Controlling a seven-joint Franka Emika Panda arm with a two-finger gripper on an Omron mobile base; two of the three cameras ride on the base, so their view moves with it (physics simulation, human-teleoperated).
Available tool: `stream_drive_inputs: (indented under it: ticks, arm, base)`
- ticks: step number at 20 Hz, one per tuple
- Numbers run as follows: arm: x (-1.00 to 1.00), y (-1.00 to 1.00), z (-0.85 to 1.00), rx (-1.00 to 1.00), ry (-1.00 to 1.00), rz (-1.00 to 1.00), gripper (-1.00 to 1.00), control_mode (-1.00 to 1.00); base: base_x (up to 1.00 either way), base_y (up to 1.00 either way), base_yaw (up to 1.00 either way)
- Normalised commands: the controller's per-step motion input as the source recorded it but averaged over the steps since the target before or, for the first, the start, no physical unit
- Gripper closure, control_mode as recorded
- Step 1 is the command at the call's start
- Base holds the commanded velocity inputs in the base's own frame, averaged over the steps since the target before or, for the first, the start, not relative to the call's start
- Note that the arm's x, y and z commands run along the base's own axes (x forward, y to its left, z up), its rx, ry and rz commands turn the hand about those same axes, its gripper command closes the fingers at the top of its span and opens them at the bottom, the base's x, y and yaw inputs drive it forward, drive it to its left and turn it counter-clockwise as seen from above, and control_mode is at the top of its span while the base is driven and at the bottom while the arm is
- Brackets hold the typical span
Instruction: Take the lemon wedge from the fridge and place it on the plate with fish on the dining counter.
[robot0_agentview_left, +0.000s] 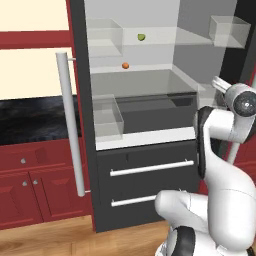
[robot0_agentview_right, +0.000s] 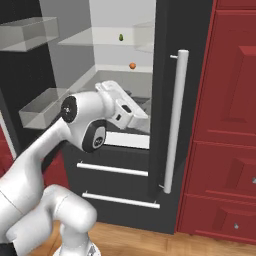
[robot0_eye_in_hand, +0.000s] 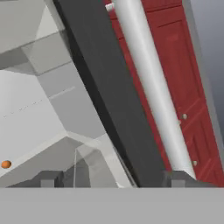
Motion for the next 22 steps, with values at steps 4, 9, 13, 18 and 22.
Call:
stream_drive_inputs:
  ticks: [4, 9, 13, 18, 22]
  arm:
    - [0.26, 1.0, 0.47, 0.0, 0.0, 0.02, -1.0, -1.0]
    - [0.75, 0.69, 0.38, -0.06, 0.26, -0.16, -1.0, -1.0]
    - [1.0, 0.04, 0.02, -0.16, 0.35, -0.32, -1.0, -1.0]
    - [0.64, -0.28, -0.15, -0.03, 0.09, 0.0, -1.0, -1.0]
    - [0.33, -0.76, -0.22, -0.07, 0.04, -0.03, -1.0, -1.0]
  base:
    - [0.0, 0.0, 0.0]
    - [0.0, 0.0, 0.0]
    - [0.0, 0.0, 0.0]
    - [0.0, 0.0, 0.0]
    - [0.0, 0.0, 0.0]
